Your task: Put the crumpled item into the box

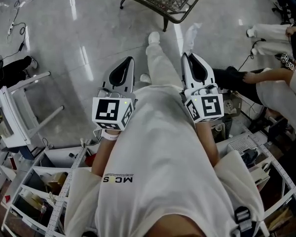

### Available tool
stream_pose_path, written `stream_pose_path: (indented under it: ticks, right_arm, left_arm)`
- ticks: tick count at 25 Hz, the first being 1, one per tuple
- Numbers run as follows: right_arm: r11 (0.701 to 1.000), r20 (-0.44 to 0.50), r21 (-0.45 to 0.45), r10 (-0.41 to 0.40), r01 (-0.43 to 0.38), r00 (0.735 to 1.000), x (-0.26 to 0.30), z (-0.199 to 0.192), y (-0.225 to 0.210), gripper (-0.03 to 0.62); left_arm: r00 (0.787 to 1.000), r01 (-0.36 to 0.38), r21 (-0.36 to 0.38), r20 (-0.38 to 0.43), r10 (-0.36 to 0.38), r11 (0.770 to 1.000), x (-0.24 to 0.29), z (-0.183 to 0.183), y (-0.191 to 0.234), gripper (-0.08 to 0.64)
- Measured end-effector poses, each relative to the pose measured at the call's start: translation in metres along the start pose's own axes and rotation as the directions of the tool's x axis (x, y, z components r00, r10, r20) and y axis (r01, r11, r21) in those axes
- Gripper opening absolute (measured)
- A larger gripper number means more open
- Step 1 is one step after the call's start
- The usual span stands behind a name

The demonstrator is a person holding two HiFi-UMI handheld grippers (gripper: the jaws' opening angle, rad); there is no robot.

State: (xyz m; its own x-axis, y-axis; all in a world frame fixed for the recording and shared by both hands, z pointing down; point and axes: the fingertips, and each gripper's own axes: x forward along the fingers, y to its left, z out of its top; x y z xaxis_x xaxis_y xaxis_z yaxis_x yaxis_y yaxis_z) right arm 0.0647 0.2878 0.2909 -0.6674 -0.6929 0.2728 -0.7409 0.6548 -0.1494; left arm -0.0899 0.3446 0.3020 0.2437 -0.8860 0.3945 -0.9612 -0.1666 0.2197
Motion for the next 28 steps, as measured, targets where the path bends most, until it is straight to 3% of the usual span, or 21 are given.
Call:
stream_pose_path:
  ticks: [6, 17, 23, 28]
  right_arm:
    - [1.000, -0.006, 0.012, -0.008, 0.008, 1.000, 0.080, 0.006, -0.042, 0.054]
    - [1.000, 0.001, 0.003, 0.025, -0.025, 1.000, 0.229, 0.082, -0.150, 0.054]
    - [1.000, -0.003, -0.021, -0.011, 0.011, 1.000, 0.272, 0.101, -0.197, 0.054]
    - [0.999, -0.036, -0.020, -0.049, 0.048, 0.998, 0.293, 0.095, -0.216, 0.054]
  left_arm:
    - [0.999, 0.014, 0.014, -0.046, -0.014, 1.000, 0.075, 0.022, 0.038, 0.023]
    - [0.992, 0.076, 0.101, -0.107, -0.065, 0.992, 0.258, 0.139, 0.074, 0.023]
    - [0.984, 0.132, 0.121, -0.139, -0.115, 0.984, 0.316, 0.162, 0.075, 0.024]
    - [0.976, 0.165, 0.109, -0.160, -0.146, 0.980, 0.344, 0.167, 0.084, 0.023]
